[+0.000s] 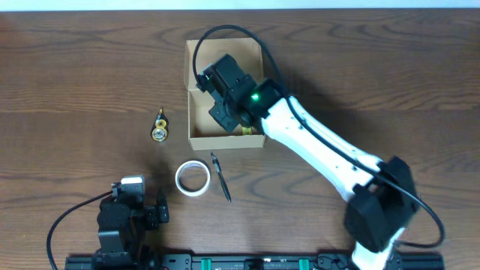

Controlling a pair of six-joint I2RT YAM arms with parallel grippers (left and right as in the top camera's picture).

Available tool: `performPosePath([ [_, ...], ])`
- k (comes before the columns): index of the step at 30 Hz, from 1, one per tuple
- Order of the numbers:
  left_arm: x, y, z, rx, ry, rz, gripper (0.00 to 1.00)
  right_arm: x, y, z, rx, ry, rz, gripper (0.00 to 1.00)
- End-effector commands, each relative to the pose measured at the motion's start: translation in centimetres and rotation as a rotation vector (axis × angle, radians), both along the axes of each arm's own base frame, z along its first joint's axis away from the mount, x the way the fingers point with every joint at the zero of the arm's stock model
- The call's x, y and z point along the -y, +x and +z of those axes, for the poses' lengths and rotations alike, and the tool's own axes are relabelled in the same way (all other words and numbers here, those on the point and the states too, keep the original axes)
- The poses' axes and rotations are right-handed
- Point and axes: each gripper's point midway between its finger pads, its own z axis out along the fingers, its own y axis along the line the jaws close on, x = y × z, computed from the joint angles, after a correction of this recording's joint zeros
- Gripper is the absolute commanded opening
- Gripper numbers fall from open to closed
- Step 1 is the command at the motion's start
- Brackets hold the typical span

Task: Pack container
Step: 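Carry the tape roll into the box and release it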

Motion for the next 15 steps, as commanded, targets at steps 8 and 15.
performPosePath([
  [8, -0.1, -0.8, -2.5, -0.08, 0.004, 0.003, 0.95, 0.5, -0.3, -1.8, -0.071, -0.04, 0.018, 0.01],
  [15, -0.1, -0.8, -2.5, -0.08, 0.004, 0.003, 0.95, 0.8, -0.1, -5.5, -0.147, -0.074, 0.004, 0.01],
])
